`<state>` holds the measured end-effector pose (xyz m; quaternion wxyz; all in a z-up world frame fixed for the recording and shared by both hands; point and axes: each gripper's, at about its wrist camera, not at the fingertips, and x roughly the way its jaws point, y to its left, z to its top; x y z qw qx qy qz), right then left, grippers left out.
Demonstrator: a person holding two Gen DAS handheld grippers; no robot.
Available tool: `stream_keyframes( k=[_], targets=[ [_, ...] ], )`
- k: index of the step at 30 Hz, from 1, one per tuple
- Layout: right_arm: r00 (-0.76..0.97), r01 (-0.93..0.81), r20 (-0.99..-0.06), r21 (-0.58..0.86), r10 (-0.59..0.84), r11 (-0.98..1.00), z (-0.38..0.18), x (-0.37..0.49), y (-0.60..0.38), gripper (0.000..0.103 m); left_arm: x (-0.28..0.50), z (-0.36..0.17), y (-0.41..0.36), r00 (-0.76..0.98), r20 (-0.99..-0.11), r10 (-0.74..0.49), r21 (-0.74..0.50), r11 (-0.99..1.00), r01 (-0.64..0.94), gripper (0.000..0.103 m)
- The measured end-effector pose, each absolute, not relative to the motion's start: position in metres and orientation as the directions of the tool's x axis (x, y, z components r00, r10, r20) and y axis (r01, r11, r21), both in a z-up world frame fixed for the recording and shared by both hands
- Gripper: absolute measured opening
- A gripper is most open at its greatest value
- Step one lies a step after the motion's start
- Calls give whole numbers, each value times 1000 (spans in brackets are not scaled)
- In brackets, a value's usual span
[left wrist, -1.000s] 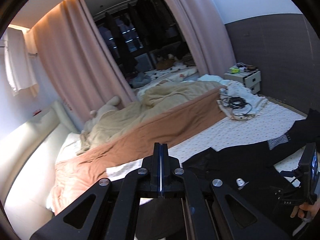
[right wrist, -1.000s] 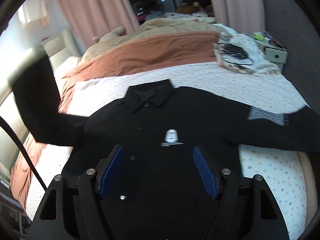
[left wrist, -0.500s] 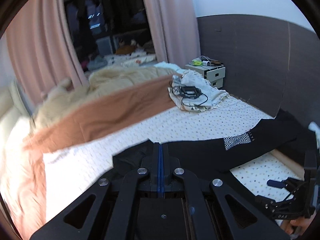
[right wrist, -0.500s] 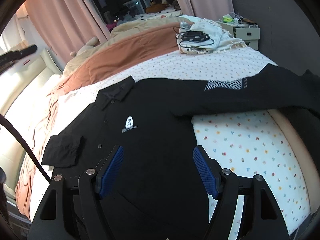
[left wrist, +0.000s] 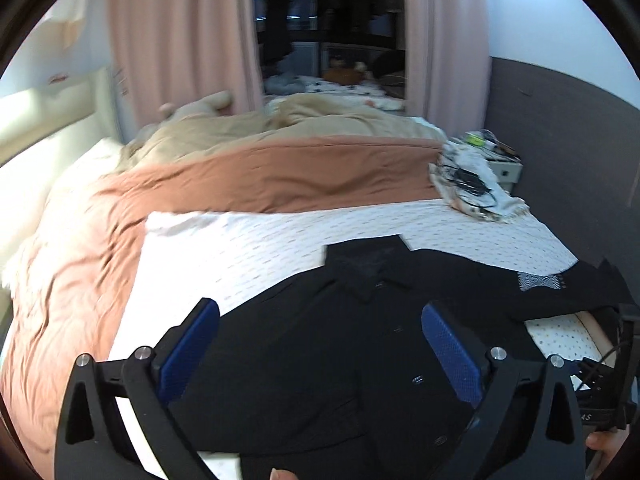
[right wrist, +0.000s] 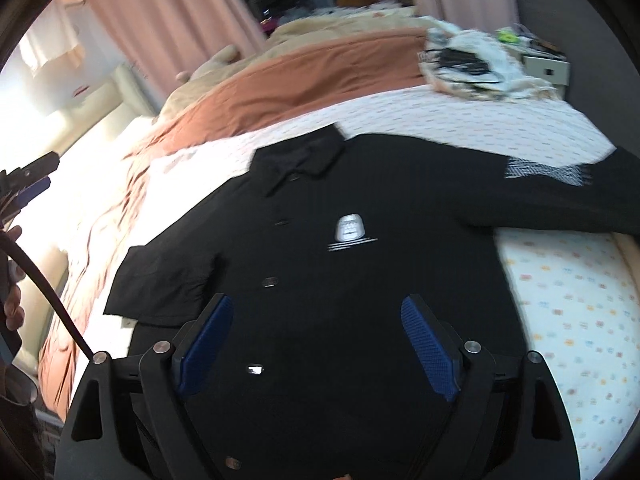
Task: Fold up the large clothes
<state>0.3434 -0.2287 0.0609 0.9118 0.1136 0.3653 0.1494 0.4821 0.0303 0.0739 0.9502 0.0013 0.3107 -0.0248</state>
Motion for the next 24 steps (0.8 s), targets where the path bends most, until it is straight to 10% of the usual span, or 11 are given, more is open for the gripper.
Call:
stream_keyframes(
  k=[24],
  targets=[
    [443, -320, -844, 168, 304, 932, -9, 469, -16, 75, 363, 16, 240, 759, -625, 183, -7, 971, -240, 103]
  ],
)
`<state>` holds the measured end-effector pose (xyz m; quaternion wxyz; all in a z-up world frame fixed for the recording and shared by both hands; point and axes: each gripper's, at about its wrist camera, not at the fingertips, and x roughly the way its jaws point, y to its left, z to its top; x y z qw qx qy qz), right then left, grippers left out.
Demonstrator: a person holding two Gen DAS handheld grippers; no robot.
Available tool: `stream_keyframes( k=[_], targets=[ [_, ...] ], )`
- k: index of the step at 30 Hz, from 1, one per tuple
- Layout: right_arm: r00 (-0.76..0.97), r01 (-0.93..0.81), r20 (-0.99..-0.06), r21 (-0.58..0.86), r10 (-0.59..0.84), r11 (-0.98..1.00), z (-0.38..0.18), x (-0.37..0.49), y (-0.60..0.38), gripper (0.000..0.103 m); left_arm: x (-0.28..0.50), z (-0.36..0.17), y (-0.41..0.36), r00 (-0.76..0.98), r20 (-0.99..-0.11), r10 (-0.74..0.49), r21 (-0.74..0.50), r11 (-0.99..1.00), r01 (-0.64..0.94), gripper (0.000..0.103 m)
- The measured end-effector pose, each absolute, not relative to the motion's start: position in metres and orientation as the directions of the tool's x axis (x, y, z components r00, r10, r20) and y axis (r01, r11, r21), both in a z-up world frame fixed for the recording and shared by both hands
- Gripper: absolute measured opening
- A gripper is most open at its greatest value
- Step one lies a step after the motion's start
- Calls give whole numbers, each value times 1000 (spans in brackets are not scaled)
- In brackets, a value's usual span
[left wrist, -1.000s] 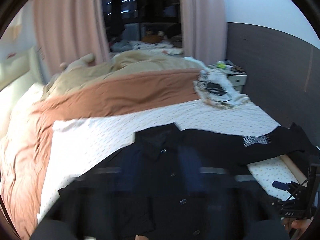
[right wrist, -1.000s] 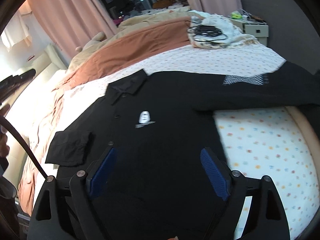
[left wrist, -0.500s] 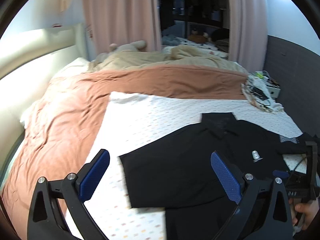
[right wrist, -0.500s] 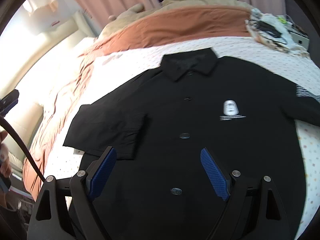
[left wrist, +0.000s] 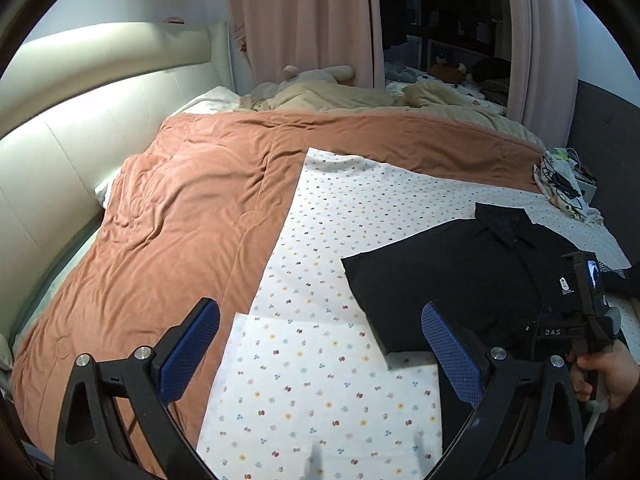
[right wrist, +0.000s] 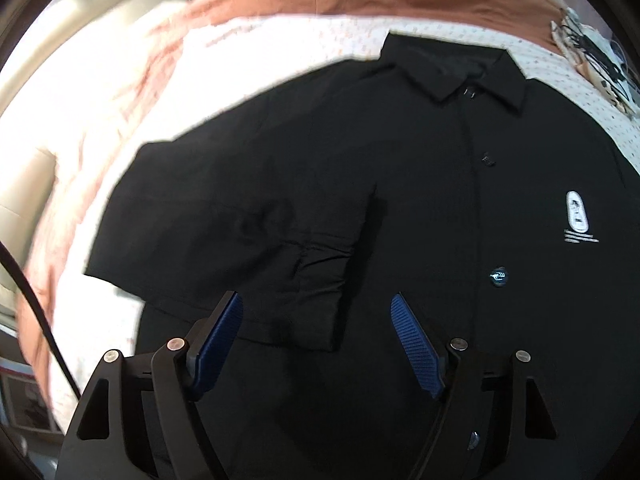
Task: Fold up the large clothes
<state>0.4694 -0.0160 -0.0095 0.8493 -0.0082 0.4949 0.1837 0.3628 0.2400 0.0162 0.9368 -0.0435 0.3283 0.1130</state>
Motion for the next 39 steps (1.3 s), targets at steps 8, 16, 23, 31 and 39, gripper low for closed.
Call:
stream_keyframes(
  k=[8, 16, 23, 31, 39],
  targets=[
    [441, -380, -862, 74, 251, 922, -27, 490, 18, 23, 352, 0, 258, 742, -647, 175, -44, 963, -266, 103],
    [556, -378, -780, 71, 287, 923, 18, 484, -27, 10, 364, 1, 236, 752, -646, 127, -67, 973, -221, 103],
    [632, -326, -738, 21, 234, 945, 41, 473, -92, 3, 384, -1, 202, 756, -650, 73, -89, 981, -172, 103],
    [673, -189, -725, 24, 147, 982, 33, 463, -190, 3, 408, -12, 163, 735, -678, 28, -88, 989, -119, 103],
    [697, -62, -714, 25, 61, 998, 29, 479, -232, 3, 436, -31, 132, 689, -725, 11, -60, 995, -80, 103]
  ],
)
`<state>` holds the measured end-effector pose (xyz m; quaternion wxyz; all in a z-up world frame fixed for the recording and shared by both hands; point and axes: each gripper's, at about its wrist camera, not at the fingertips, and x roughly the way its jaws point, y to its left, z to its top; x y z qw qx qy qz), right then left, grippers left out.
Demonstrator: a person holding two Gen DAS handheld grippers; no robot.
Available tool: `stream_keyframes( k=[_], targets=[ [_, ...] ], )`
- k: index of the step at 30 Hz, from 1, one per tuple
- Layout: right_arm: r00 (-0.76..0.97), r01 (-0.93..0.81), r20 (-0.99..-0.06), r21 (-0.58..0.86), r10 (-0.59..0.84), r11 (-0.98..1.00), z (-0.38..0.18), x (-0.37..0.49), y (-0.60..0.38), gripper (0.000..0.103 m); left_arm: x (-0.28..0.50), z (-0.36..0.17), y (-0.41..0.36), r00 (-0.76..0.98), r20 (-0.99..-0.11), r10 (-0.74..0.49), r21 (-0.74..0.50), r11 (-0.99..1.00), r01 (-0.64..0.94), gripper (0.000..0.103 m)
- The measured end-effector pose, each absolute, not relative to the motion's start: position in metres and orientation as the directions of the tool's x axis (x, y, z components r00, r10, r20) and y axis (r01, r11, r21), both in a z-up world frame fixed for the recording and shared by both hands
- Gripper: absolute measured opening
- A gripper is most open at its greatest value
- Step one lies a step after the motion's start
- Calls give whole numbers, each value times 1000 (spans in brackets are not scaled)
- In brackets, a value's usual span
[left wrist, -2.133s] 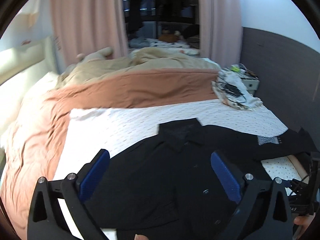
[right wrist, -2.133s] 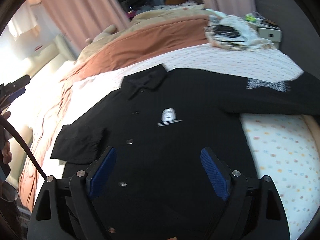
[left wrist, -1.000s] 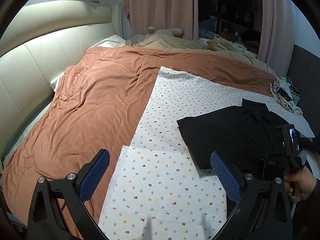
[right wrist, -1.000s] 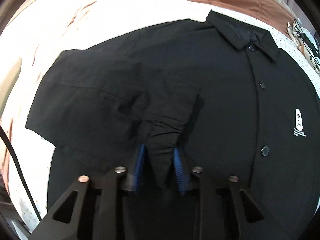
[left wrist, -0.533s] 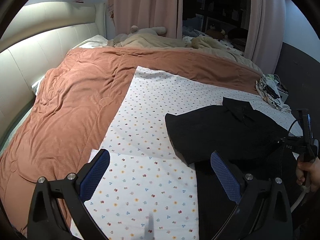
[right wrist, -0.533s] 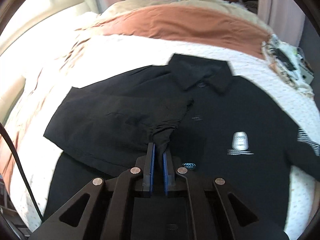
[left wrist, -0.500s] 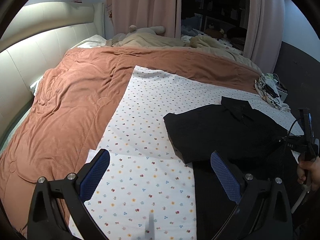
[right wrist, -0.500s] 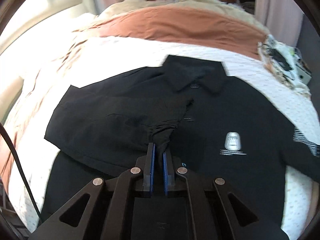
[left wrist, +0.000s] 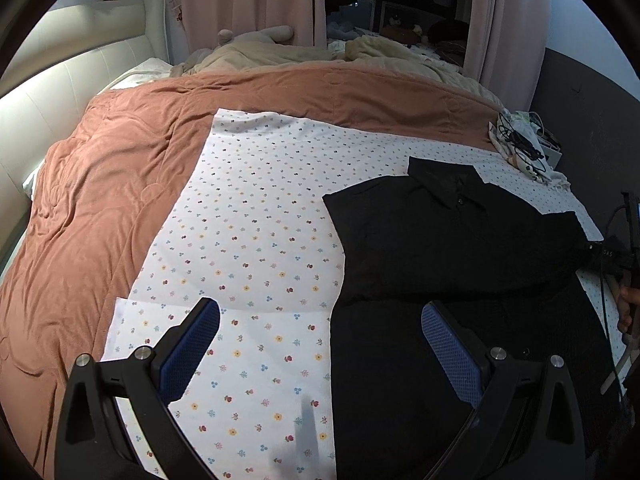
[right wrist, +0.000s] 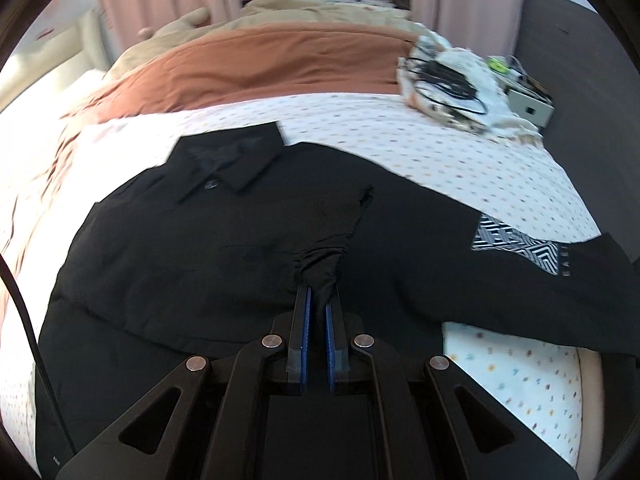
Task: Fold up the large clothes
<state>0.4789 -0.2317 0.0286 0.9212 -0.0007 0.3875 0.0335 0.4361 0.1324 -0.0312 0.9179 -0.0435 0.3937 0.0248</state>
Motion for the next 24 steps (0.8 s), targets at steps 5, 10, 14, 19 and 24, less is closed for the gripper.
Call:
stream_keyframes(
  k=[5, 10, 14, 19, 24],
  targets=[
    [659, -1, -746, 118, 89, 993, 11, 489, -251, 33, 456, -51, 121, 649, -760, 11, -41, 997, -65, 103],
    [676, 4, -718, 224, 163, 975, -2, 492, -273, 86, 475, -73, 113, 613, -790, 15, -21, 999, -50, 103],
    [655, -41, -737, 186, 167, 982, -16, 494, -274, 86, 492, -94, 111, 576, -817, 23, -4, 999, -46, 89],
    [584, -135, -799, 80, 145, 988, -40, 500, -252, 84, 508, -119, 110, 534, -845, 25, -2, 999, -50, 68],
    [543, -115, -837, 8, 69, 993, -64, 532, -247, 58, 523, -142, 112, 496, -867, 48, 19, 998, -63, 65]
  ],
)
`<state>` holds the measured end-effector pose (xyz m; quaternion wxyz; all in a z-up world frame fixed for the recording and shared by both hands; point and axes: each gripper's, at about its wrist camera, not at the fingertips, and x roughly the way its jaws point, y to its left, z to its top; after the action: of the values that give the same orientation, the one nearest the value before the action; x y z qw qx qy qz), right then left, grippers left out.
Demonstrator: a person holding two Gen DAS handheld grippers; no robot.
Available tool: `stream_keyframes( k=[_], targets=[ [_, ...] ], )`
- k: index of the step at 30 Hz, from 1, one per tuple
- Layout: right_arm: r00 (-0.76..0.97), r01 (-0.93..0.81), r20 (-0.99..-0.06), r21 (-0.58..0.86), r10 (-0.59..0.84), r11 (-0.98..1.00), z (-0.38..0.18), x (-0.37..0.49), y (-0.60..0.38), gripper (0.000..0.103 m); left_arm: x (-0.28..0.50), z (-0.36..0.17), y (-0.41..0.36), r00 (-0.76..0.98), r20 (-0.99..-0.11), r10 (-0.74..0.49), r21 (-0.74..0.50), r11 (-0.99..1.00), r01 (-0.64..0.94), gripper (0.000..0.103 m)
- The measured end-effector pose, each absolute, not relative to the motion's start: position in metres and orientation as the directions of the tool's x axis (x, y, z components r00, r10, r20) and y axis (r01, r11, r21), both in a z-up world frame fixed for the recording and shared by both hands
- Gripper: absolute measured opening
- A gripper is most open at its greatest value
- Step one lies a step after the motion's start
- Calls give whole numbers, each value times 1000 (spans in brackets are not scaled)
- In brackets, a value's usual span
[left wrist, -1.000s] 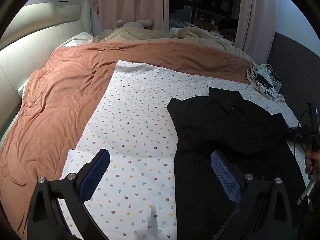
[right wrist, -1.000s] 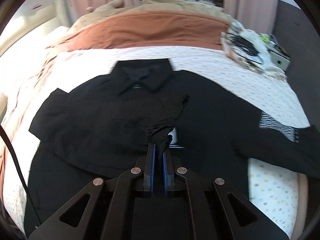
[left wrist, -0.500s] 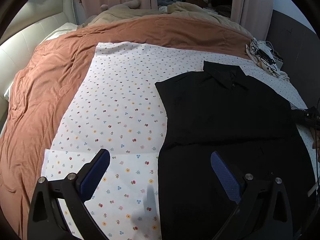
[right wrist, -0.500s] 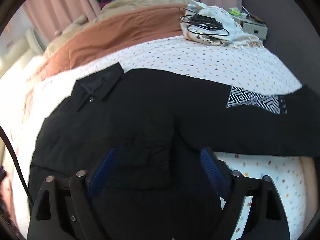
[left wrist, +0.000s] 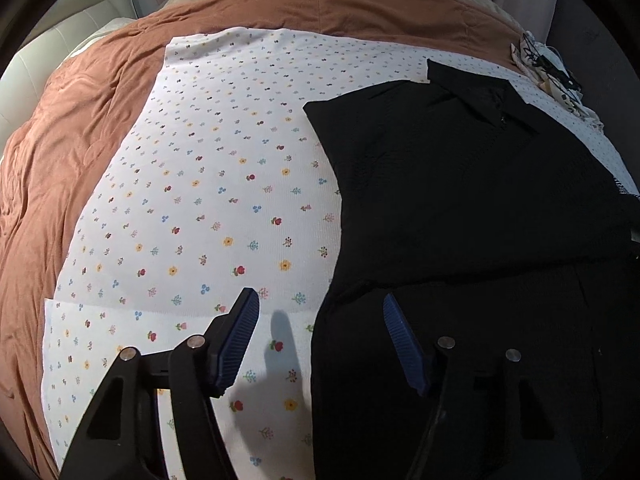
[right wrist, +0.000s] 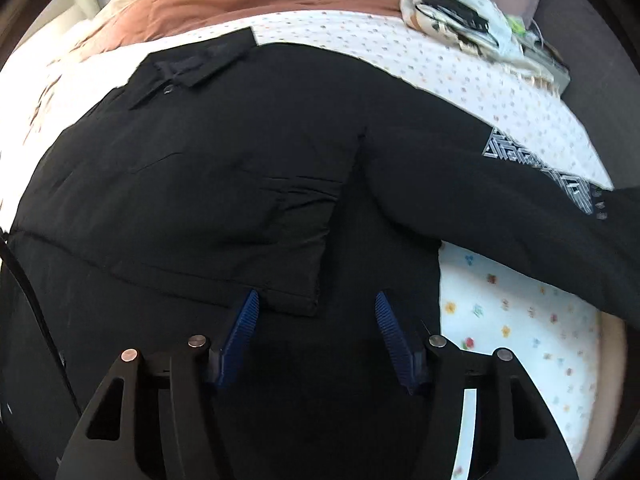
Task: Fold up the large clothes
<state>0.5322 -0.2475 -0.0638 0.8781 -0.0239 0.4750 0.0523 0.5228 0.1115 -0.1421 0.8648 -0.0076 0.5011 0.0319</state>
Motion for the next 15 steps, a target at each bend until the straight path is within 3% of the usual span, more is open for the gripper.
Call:
stream_keyframes(
  k=[9, 15],
  targets=[
    [577, -55, -817, -11, 22, 998, -64, 582, -244, 56, 525, -160, 129, 480, -876, 52, 0, 994, -107, 67],
    [604, -22, -792, 97, 90, 995, -61, 575, -262, 56, 521, -153, 130, 483, -873, 74, 11, 991, -132, 67]
  ],
)
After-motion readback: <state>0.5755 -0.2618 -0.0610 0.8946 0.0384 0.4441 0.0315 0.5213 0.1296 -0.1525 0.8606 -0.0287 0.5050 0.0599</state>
